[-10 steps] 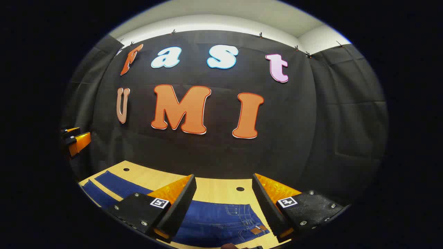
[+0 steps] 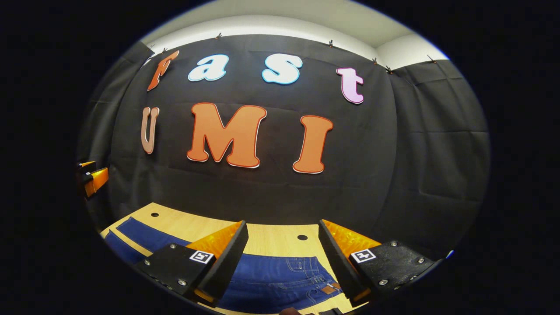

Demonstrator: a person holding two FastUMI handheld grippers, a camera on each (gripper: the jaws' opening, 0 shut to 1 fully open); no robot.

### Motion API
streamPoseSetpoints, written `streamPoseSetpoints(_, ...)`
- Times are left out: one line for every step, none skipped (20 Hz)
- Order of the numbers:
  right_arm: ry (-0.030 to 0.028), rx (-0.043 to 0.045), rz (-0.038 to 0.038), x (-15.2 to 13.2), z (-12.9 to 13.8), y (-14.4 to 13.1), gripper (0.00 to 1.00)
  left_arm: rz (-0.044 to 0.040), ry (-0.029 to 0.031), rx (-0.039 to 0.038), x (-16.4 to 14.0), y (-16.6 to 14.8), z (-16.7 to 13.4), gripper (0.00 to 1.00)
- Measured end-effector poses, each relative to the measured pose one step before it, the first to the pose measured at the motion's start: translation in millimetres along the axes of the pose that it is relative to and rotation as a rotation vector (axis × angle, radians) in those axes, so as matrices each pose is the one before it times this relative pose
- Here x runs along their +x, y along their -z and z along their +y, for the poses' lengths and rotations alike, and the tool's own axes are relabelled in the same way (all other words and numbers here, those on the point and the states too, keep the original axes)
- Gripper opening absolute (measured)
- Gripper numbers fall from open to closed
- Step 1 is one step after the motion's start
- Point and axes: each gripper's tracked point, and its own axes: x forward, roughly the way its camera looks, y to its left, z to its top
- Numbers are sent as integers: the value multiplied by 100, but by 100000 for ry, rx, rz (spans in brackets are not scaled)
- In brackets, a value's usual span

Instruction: Grasp the waist and the cuffs of the jeans and fold them to make the two legs overlap; first hold the waist and fold one-third of the jeans toward the cuffs, then hold the cuffs and fold the remaining one-third in the same direction to finish folding.

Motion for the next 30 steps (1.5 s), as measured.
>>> streamPoseSetpoints(-452, 922, -374, -83, 347, -232, 98, 20, -203, 612, 125, -201, 472, 97)
streamPoseSetpoints(433, 470, -105, 34, 152, -194, 98, 196, -594, 310, -26, 40, 100, 97)
streamPoseSetpoints(481, 1021, -60, 90, -156, -134, 98, 123, -687, -271, 30, 22, 605, 97)
streamPoseSetpoints(589, 957, 87, 72, 59, -135, 98, 610, -408, -429, 158, -72, 464, 97)
streamPoseSetpoints(-21, 949, 164, -49, 77, 42, 98, 565, -62, -421, 83, 13, 307, 97)
streamPoseSetpoints(220, 153, -12, 64, 129, -82, 98, 846, -97, -31, 114, 417, 218, 97)
streamPoseSetpoints(598, -292, 368, 64, -227, 186, 98, 734, -173, -156, 32, 231, 259, 97)
streamPoseSetpoints(-89, -96, 704, 99, -29, 178, 98, 702, 252, -628, 8, 273, 272, 97)
streamPoseSetpoints(177, 58, 890, 60, -135, 216, 98, 1355, -155, -596, -35, 670, 494, 97)
streamPoseSetpoints(312, 217, 1370, 193, -269, 354, 98, 1770, -744, -373, -49, 689, 688, 97)
streamPoseSetpoints(803, -181, 1201, 134, -509, 511, 98, 2461, -976, -301, -11, 947, 888, 98)
streamPoseSetpoints(1228, -720, 1475, 179, -570, 457, 98, 2393, -1468, -596, -50, 806, 1006, 99)
streamPoseSetpoints(1030, -361, 1692, 28, -554, 441, 98, 2778, -1410, -1515, 7, 929, 1053, 100)
streamPoseSetpoints(413, 522, 2086, 48, -426, 512, 98, 3436, -927, -2287, -51, 967, 897, 99)
streamPoseSetpoints(443, 1533, 1848, -7, -511, 552, 98, 3491, -1163, -2151, -134, 1130, 929, 99)
streamPoseSetpoints(175, 2400, 2283, 133, -323, 610, 98, 3130, -1344, -1850, -7, 986, 966, 99)
streamPoseSetpoints(-89, 3089, 2877, 107, -210, 759, 98, 3476, -870, -1966, 150, 1400, 852, 99)
streamPoseSetpoints(-120, 3339, 2878, 103, -292, 798, 100, 3204, -593, -1564, 201, 993, 869, 99)
streamPoseSetpoints(63, 3165, 3649, 412, -314, 1020, 98, 3553, -632, -1479, 131, 1268, 906, 99)
streamPoseSetpoints(217, 2699, 3040, 225, -376, 884, 98, 2848, -10, -1539, 223, 817, 787, 98)
streamPoseSetpoints(1129, 2419, 2389, 208, -878, 752, 98, 3076, -225, -1820, 230, 831, 802, 98)
streamPoseSetpoints(630, 2718, 2573, 387, -643, 716, 98, 3569, -16, -2104, 246, 996, 833, 99)
streamPoseSetpoints(696, 3494, 3034, 215, -823, 934, 98, 3605, -467, -3071, 558, 1232, 989, 99)
streamPoseSetpoints(-422, 3834, 3261, 294, -461, 777, 98, 4540, -85, -3955, 337, 1141, 871, 98)
streamPoseSetpoints(117, 3453, 3898, 258, -398, 1069, 98, 3866, -147, -4974, 180, 1193, 787, 98)
streamPoseSetpoints(-405, 3007, 3640, 308, -451, 927, 99, 4929, 109, -5280, 167, 1336, 852, 98)
streamPoseSetpoints(-54, 2721, 3513, 133, -501, 857, 98, 4707, -1509, -5229, 239, 1373, 1384, 98)
streamPoseSetpoints(144, 2548, 3330, 267, -423, 907, 99, 4852, -1857, -4969, 520, 1068, 1442, 97)
streamPoseSetpoints(-47, 2692, 2815, 284, -472, 728, 98, 4797, -662, -4751, 796, 889, 1180, 98)
streamPoseSetpoints(-142, 2473, 2871, 469, -214, 670, 98, 4631, -1385, -4835, 738, 712, 952, 98)
